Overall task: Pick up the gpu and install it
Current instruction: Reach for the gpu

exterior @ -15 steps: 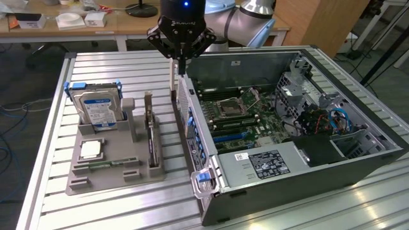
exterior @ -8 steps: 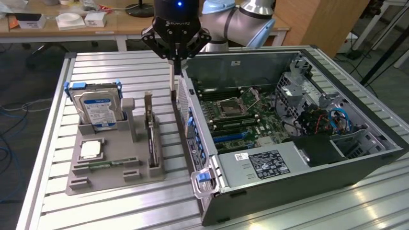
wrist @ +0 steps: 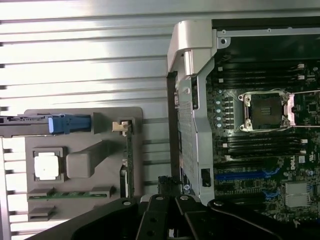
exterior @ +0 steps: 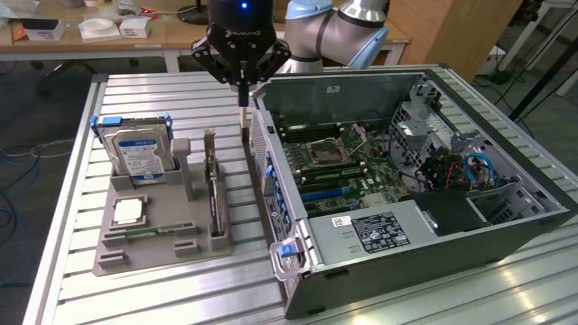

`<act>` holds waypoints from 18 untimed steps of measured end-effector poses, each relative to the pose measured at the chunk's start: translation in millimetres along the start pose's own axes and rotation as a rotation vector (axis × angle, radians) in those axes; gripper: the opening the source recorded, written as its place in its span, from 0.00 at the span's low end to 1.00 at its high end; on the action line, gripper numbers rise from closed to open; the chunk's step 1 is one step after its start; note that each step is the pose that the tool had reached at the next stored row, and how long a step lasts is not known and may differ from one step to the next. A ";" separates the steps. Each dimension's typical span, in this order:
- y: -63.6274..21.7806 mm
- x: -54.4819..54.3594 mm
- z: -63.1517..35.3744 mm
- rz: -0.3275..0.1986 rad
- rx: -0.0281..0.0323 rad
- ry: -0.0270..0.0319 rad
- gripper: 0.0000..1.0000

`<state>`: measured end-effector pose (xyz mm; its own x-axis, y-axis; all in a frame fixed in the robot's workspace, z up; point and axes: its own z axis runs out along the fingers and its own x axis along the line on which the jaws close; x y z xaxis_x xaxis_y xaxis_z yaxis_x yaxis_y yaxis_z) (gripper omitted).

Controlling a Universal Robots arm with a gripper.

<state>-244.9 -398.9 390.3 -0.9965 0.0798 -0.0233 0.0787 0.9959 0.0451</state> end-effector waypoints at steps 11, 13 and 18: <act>-0.9 12.1 -0.2 0.002 0.0000 -0.0001 0.11; -1.1 14.3 -0.3 0.002 0.0001 -0.0001 0.11; -1.6 20.3 -0.3 0.002 0.0001 -0.0001 0.11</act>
<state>-265.3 -398.9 390.0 -0.9964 0.0818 -0.0233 0.0807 0.9957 0.0451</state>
